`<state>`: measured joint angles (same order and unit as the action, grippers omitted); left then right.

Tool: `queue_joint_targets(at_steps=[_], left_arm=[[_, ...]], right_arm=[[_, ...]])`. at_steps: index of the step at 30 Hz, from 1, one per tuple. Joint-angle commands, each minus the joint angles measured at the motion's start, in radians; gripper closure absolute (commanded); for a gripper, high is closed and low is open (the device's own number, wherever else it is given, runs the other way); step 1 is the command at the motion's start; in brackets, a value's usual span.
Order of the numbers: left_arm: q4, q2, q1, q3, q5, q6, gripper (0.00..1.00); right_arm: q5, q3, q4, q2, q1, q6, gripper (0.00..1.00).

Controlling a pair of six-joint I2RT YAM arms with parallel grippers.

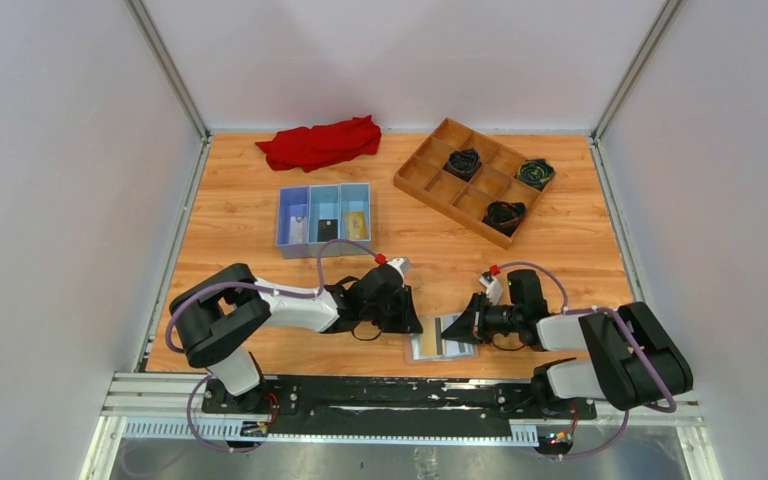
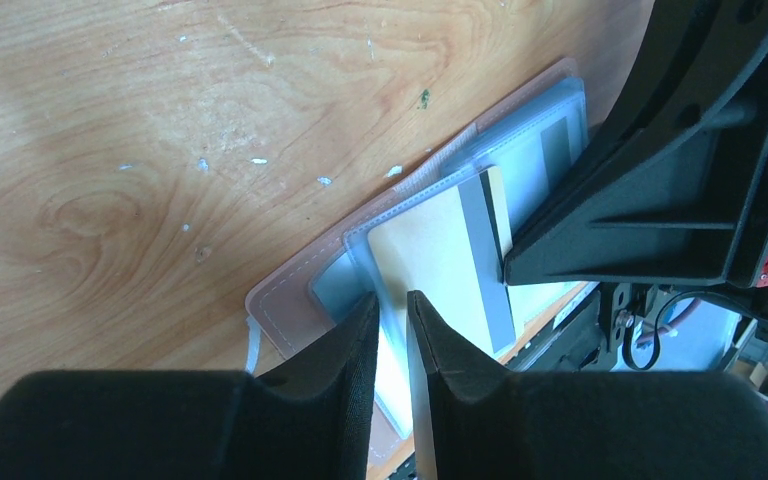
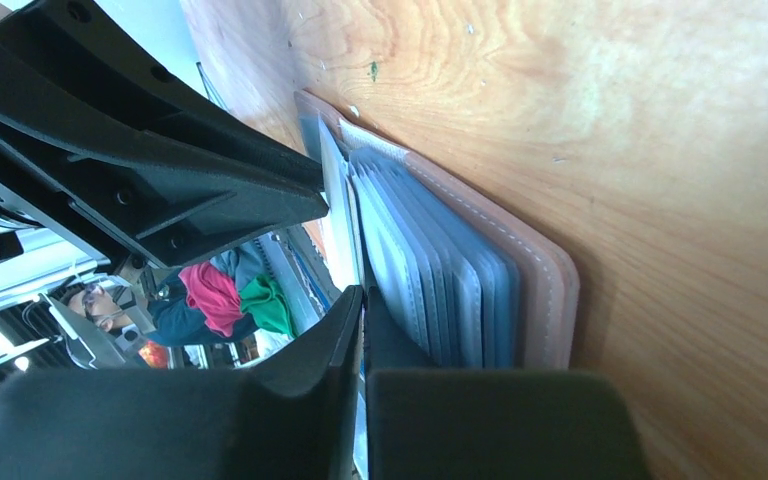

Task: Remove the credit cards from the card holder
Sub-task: Remove the credit card from the card holder.

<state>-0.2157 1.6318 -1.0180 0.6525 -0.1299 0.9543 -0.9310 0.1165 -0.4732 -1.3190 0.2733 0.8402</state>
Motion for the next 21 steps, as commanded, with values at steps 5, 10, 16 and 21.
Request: queue_joint_targets(at_steps=[5,10,16,21], left_arm=[[0.074,0.059,-0.008,-0.022,0.027,-0.023,0.77],[0.073,0.054,-0.007,-0.032,0.029,-0.017,0.77],[0.074,0.058,-0.006,-0.030,0.026,-0.022,0.77],[0.074,0.062,-0.005,-0.030,0.020,-0.022,0.77]], right_arm=[[0.087,-0.033,0.038,-0.008,-0.022,0.001,1.00],[0.073,-0.037,0.056,-0.014,-0.036,-0.029,1.00],[0.008,-0.001,0.130,-0.040,-0.061,-0.129,1.00],[-0.010,0.006,0.165,-0.057,-0.081,-0.170,1.00]])
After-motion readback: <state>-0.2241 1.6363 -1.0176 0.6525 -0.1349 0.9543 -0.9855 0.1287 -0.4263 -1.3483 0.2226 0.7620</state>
